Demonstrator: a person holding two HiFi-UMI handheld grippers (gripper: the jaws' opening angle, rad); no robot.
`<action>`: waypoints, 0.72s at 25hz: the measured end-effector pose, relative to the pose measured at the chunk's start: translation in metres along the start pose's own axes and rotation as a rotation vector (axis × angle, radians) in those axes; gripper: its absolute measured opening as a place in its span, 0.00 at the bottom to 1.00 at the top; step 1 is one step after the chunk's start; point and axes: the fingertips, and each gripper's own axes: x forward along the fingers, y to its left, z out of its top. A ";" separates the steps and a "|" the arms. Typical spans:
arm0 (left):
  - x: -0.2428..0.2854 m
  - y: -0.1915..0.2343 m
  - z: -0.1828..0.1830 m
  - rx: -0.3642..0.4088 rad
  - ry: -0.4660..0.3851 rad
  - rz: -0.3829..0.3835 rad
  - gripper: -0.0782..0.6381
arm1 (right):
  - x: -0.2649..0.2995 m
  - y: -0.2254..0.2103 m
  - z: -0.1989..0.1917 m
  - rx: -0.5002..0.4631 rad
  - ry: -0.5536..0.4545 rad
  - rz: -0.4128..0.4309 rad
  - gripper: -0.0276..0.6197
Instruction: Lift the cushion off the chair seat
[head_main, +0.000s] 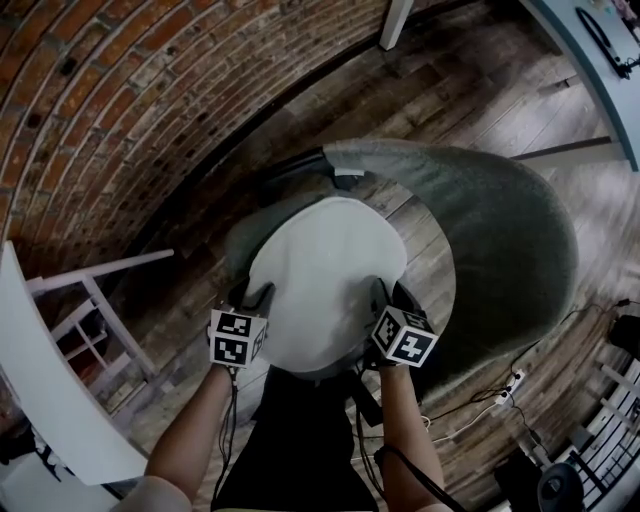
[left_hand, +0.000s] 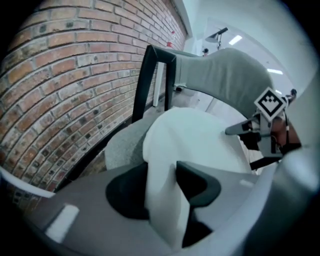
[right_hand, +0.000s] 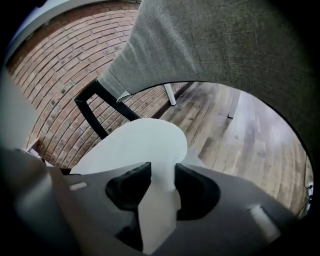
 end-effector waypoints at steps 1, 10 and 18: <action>-0.002 -0.001 0.002 0.003 -0.006 0.000 0.33 | -0.002 0.001 0.002 0.001 -0.006 0.001 0.26; -0.027 -0.010 0.016 -0.005 -0.055 0.019 0.25 | -0.026 0.013 0.016 -0.058 -0.035 0.016 0.18; -0.065 -0.018 0.037 -0.008 -0.116 0.059 0.25 | -0.062 0.028 0.037 -0.113 -0.064 0.047 0.17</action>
